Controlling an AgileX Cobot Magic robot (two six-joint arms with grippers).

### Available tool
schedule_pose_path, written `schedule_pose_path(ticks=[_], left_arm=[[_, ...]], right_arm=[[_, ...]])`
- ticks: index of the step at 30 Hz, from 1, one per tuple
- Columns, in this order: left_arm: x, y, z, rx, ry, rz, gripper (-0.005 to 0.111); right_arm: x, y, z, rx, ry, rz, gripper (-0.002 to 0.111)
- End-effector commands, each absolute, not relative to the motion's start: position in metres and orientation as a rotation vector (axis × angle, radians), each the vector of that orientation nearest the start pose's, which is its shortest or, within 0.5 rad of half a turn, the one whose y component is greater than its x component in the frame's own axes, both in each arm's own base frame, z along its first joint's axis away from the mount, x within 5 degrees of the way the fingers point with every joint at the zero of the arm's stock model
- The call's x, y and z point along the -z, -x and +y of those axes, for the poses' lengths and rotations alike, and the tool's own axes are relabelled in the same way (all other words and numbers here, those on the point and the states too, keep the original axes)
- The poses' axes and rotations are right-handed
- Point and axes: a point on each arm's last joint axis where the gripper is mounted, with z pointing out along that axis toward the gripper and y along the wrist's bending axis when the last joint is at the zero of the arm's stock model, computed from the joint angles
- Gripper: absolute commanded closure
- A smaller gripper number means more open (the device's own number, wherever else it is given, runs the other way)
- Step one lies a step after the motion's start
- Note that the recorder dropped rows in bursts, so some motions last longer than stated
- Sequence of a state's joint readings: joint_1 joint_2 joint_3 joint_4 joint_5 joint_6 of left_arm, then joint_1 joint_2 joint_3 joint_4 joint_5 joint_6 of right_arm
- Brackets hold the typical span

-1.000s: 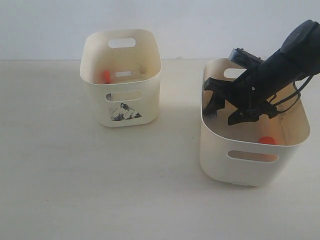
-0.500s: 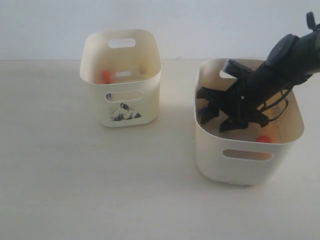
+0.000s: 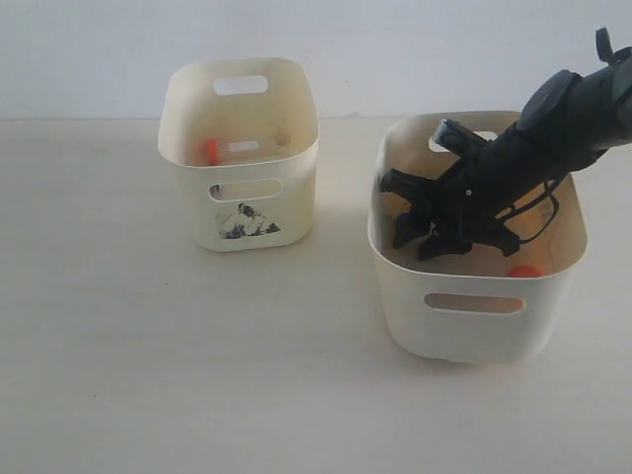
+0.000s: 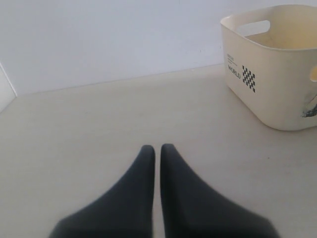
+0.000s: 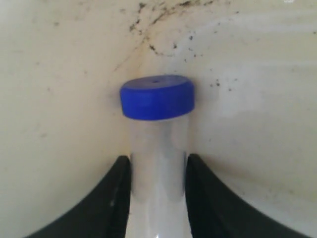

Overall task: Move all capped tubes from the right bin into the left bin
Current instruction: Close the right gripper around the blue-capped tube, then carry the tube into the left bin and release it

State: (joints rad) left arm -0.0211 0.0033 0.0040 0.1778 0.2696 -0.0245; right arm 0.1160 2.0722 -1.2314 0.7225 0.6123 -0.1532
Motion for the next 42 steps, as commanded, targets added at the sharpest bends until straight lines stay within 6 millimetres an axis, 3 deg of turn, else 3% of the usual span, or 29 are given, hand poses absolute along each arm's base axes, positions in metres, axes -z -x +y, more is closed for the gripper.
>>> schedule_pose_path(ticks=[1, 8, 17, 24, 28, 33, 37, 42], left_arm=[[-0.19, -0.055, 0.003, -0.124, -0.101, 1.74, 0.102], [-0.19, -0.055, 0.003, -0.124, -0.101, 1.74, 0.102], [-0.19, -0.055, 0.003, -0.124, -0.101, 1.74, 0.102], [-0.19, -0.055, 0.003, -0.124, -0.101, 1.74, 0.102], [-0.19, -0.055, 0.003, -0.124, -0.101, 1.74, 0.102], [-0.19, -0.055, 0.003, -0.124, -0.101, 1.74, 0.102], [-0.19, -0.055, 0.003, -0.124, -0.101, 1.74, 0.102], [-0.19, -0.055, 0.003, -0.124, -0.101, 1.74, 0.102]], right_arm=[[-0.122, -0.378, 0.078, -0.653, -0.319, 2.893, 0.108], [-0.184, -0.373, 0.077, -0.666, -0.228, 2.734, 0.108], [-0.244, -0.373, 0.082, -0.733, -0.107, 2.645, 0.108], [-0.291, -0.379, 0.089, -0.844, -0.038, 2.474, 0.108], [-0.305, -0.384, 0.108, -0.977, 0.014, 2.311, 0.108], [-0.316, -0.386, 0.143, -0.943, 0.098, 2.114, 0.108], [-0.319, -0.387, 0.165, -0.862, 0.13, 2.038, 0.108], [-0.315, -0.398, 0.192, -0.885, 0.218, 2.026, 0.108]])
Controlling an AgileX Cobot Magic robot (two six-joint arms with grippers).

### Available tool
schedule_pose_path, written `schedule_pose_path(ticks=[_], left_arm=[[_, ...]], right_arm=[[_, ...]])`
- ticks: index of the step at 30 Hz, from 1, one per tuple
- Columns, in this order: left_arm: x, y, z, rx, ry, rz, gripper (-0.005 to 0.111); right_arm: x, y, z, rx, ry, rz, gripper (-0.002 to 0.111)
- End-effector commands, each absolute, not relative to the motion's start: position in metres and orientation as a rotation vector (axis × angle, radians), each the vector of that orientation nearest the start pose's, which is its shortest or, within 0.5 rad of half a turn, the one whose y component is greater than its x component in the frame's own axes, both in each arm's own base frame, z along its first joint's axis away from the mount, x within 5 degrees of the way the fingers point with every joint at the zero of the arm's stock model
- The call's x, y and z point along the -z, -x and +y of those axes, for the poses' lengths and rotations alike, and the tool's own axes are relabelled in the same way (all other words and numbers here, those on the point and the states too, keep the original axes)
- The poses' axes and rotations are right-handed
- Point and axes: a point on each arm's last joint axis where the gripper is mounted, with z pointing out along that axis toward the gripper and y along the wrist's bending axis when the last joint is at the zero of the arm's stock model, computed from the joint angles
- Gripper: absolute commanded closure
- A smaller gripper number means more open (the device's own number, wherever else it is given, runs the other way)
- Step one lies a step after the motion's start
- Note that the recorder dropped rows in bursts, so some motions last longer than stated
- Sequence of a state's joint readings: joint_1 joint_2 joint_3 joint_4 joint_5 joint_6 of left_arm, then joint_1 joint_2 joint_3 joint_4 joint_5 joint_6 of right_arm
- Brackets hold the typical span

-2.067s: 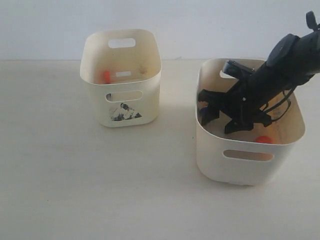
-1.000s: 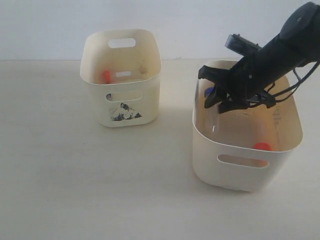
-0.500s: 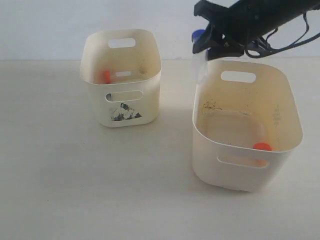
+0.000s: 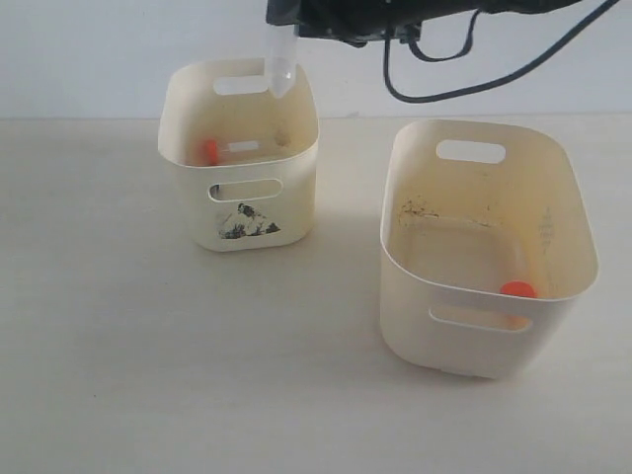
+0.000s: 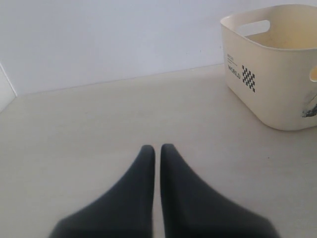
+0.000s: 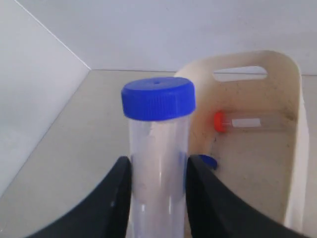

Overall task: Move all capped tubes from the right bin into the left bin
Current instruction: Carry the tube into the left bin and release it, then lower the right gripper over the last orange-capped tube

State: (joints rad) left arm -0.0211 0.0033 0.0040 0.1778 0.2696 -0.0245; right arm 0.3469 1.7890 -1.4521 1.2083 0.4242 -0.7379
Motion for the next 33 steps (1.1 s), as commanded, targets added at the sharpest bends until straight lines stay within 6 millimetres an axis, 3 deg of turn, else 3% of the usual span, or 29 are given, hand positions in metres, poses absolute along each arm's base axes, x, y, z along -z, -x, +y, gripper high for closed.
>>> schedule_pose_path(ticks=[1, 3, 6, 7, 9, 10, 14, 17, 19, 22, 25, 29, 33], left_arm=[[-0.19, -0.055, 0.003, -0.124, -0.101, 1.74, 0.102], [-0.19, -0.055, 0.003, -0.124, -0.101, 1.74, 0.102], [-0.19, -0.055, 0.003, -0.124, -0.101, 1.74, 0.102], [-0.19, -0.055, 0.003, -0.124, -0.101, 1.74, 0.102], [-0.19, -0.055, 0.003, -0.124, -0.101, 1.74, 0.102], [-0.19, -0.055, 0.003, -0.124, -0.101, 1.74, 0.102], [-0.19, -0.055, 0.003, -0.124, -0.101, 1.74, 0.102], [-0.19, -0.055, 0.003, -0.124, -0.101, 1.74, 0.102], [-0.19, -0.055, 0.003, -0.124, -0.101, 1.74, 0.102], [-0.19, -0.055, 0.003, -0.124, -0.101, 1.74, 0.102], [-0.19, -0.055, 0.003, -0.124, -0.101, 1.74, 0.102], [-0.19, -0.055, 0.003, -0.124, -0.101, 1.74, 0.102], [-0.19, -0.055, 0.003, -0.124, -0.101, 1.74, 0.102]], right_arm=[[-0.314, -0.402, 0.194, -0.886, 0.219, 2.023, 0.108], [-0.302, -0.419, 0.199, -0.885, 0.216, 2.033, 0.101], [-0.284, -0.43, 0.203, -0.89, 0.186, 2.068, 0.065], [-0.284, -0.43, 0.203, -0.888, 0.185, 2.068, 0.064], [-0.286, -0.429, 0.202, -0.9, 0.167, 2.068, 0.083], [-0.293, -0.427, 0.202, -0.895, 0.19, 2.057, 0.108], [-0.335, -0.405, 0.192, -0.786, 0.329, 1.999, 0.109], [-0.368, -0.378, 0.171, -0.616, 0.326, 2.091, 0.109], [-0.376, -0.366, 0.155, -0.464, 0.284, 2.177, 0.109], [-0.38, -0.349, 0.131, -0.27, 0.089, 2.341, 0.109], [-0.373, -0.336, 0.113, -0.049, 0.016, 2.503, 0.109], [-0.362, -0.329, 0.107, 0.048, -0.008, 2.649, 0.109], [-0.344, -0.338, 0.111, 0.087, -0.004, 2.712, 0.109]])
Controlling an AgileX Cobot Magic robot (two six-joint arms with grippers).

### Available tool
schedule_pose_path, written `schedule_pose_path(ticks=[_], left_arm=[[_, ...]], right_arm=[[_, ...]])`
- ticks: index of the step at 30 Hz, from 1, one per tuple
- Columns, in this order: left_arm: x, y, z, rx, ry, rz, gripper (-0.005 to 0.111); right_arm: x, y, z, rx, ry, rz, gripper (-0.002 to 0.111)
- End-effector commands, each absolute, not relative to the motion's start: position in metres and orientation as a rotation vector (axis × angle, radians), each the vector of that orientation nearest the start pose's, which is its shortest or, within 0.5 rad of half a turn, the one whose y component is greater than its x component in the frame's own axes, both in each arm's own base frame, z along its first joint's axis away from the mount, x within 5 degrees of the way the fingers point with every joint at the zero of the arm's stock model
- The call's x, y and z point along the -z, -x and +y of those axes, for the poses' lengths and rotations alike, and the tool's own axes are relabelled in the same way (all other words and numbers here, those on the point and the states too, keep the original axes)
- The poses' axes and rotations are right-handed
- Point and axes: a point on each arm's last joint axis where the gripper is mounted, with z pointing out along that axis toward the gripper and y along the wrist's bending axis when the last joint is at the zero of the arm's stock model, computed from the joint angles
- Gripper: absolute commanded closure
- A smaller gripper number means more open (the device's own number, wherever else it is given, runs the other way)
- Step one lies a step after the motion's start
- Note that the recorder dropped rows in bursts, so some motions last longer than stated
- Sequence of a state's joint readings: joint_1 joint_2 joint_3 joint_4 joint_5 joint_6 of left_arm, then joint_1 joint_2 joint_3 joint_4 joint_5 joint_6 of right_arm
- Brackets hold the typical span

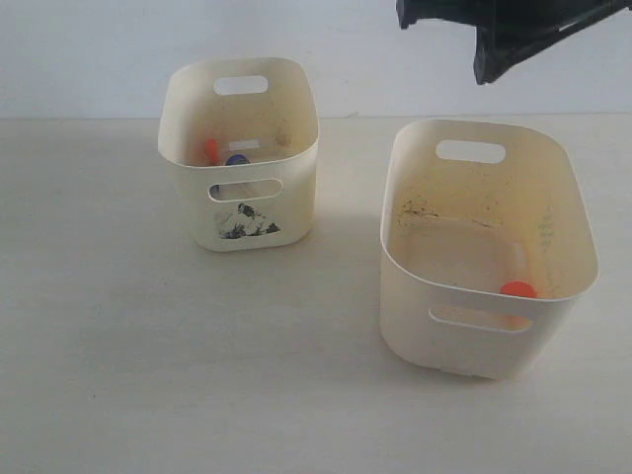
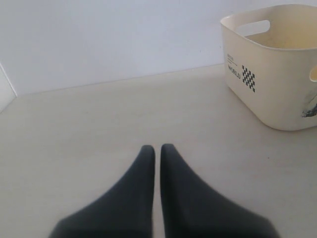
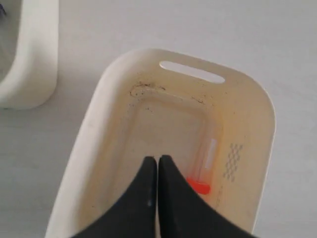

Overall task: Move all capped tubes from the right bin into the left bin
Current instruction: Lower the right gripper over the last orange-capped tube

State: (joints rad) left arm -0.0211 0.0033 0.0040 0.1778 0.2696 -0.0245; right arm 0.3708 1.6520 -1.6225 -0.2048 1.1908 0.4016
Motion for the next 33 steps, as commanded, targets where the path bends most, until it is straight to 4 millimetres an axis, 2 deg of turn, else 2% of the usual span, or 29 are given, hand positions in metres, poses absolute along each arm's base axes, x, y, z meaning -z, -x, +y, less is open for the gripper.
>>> schedule_pose_path(ticks=[1, 8, 9, 13, 16, 20, 28, 33], left_arm=[[-0.19, -0.055, 0.003, -0.124, -0.101, 1.74, 0.102], [-0.19, -0.055, 0.003, -0.124, -0.101, 1.74, 0.102], [-0.19, -0.055, 0.003, -0.124, -0.101, 1.74, 0.102], [-0.19, -0.055, 0.003, -0.124, -0.101, 1.74, 0.102], [-0.19, -0.055, 0.003, -0.124, -0.101, 1.74, 0.102], [-0.19, -0.055, 0.003, -0.124, -0.101, 1.74, 0.102], [-0.19, -0.055, 0.003, -0.124, -0.101, 1.74, 0.102], [-0.19, -0.055, 0.003, -0.124, -0.101, 1.74, 0.102]], right_arm=[[-0.339, -0.341, 0.112, 0.099, -0.001, 2.724, 0.109], [-0.3, -0.359, 0.121, 0.1, -0.06, 2.83, 0.109], [-0.289, -0.364, 0.123, 0.112, -0.09, 2.854, 0.109], [-0.269, -0.371, 0.126, 0.134, -0.173, 2.897, 0.109], [-0.254, -0.366, 0.122, 0.191, -0.182, 2.933, 0.109], [-0.226, -0.353, 0.116, 0.289, -0.248, 3.01, 0.109], [-0.215, -0.352, 0.114, 0.321, -0.317, 3.025, 0.109], [-0.192, -0.356, 0.118, 0.339, -0.325, 3.088, 0.109]])
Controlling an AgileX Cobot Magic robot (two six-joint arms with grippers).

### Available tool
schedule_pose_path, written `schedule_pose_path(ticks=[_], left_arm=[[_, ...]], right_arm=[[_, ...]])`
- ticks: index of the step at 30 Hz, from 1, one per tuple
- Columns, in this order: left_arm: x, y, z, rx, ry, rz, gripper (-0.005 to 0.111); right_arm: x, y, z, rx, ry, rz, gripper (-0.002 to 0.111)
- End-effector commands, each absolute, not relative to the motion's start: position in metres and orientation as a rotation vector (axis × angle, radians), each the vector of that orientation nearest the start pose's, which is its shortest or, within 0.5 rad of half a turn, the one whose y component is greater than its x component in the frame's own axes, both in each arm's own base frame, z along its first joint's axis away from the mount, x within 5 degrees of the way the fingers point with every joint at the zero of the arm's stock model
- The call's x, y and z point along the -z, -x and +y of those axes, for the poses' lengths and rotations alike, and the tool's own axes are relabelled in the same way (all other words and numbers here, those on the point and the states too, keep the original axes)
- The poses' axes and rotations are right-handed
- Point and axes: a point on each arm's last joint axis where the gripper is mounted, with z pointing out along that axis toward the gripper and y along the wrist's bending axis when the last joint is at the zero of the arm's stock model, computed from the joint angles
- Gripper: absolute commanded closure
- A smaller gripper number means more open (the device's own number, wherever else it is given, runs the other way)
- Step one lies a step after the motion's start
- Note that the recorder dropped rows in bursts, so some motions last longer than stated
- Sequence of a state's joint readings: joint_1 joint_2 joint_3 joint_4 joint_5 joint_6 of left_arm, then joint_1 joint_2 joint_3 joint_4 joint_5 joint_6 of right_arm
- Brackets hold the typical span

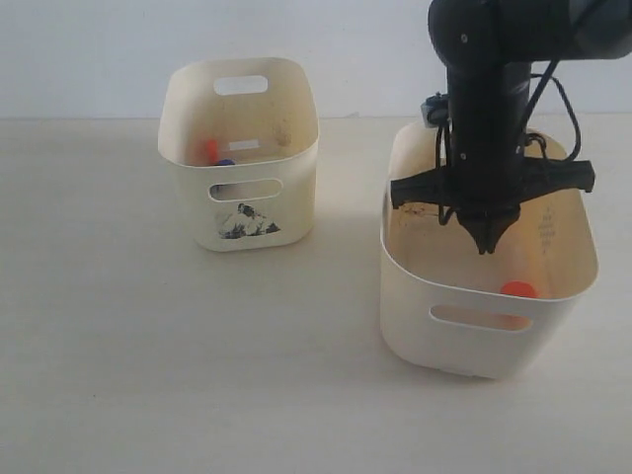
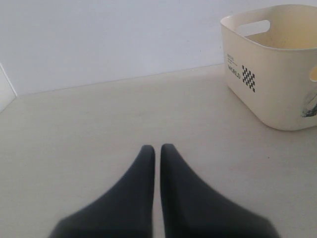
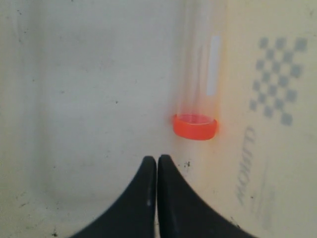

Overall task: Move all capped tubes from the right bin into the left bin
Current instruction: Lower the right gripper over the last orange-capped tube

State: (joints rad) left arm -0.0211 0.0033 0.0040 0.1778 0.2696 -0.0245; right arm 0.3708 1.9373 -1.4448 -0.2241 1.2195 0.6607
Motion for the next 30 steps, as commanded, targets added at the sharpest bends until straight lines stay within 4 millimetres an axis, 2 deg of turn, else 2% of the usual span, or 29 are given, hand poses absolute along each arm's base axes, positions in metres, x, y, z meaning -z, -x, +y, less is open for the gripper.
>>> schedule_pose_path(ticks=[1, 10, 14, 17, 22, 30], left_arm=[[-0.19, -0.055, 0.003, -0.124, -0.101, 1.74, 0.102], [-0.19, -0.055, 0.003, -0.124, -0.101, 1.74, 0.102], [-0.19, -0.055, 0.003, -0.124, -0.101, 1.74, 0.102], [-0.19, -0.055, 0.003, -0.124, -0.101, 1.74, 0.102], [-0.19, -0.055, 0.003, -0.124, -0.101, 1.74, 0.102], [-0.19, -0.055, 0.003, -0.124, -0.101, 1.74, 0.102]], right_arm=[[-0.189, -0.356, 0.118, 0.348, -0.323, 3.093, 0.109], [-0.167, -0.359, 0.12, 0.385, -0.331, 3.143, 0.109], [-0.164, -0.359, 0.119, 0.4, -0.303, 3.149, 0.106], [-0.164, -0.359, 0.119, 0.398, -0.251, 3.158, 0.094], [-0.164, -0.359, 0.12, 0.393, -0.257, 3.16, 0.06], [-0.164, -0.36, 0.119, 0.41, -0.25, 3.154, 0.037]])
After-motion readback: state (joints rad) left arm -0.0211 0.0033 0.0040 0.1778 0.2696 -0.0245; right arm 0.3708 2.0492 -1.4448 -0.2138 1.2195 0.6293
